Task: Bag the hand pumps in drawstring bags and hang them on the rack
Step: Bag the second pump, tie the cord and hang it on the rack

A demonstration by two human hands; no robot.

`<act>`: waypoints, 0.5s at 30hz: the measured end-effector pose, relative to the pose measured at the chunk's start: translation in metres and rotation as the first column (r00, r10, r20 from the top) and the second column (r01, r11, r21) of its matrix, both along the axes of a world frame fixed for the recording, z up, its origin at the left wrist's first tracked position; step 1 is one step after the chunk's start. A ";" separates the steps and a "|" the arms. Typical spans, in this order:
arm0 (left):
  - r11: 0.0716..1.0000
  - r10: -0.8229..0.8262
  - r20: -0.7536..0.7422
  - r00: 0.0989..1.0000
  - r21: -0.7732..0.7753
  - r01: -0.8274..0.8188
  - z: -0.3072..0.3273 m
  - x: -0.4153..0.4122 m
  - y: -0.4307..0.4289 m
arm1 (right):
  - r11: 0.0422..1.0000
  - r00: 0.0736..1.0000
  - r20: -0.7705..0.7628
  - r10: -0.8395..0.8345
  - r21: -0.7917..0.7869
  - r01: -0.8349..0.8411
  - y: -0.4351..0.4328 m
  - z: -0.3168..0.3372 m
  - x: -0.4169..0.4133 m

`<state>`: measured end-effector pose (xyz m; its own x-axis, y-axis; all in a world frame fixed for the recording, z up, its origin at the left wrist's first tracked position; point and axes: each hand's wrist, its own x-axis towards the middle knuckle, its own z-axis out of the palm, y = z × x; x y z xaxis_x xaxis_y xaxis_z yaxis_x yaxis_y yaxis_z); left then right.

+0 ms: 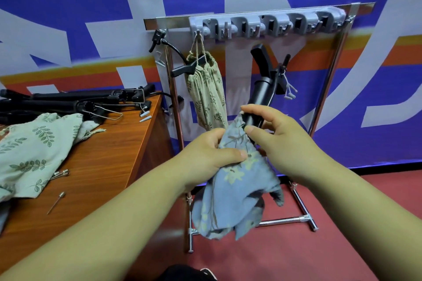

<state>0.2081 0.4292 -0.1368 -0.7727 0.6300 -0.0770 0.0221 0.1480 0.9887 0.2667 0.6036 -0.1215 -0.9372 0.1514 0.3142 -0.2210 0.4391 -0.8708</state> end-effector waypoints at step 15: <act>0.892 -0.433 0.235 0.870 0.249 0.377 0.011 -0.006 -0.013 | 0.891 0.914 -0.095 0.394 -0.203 -0.405 0.007 0.023 0.014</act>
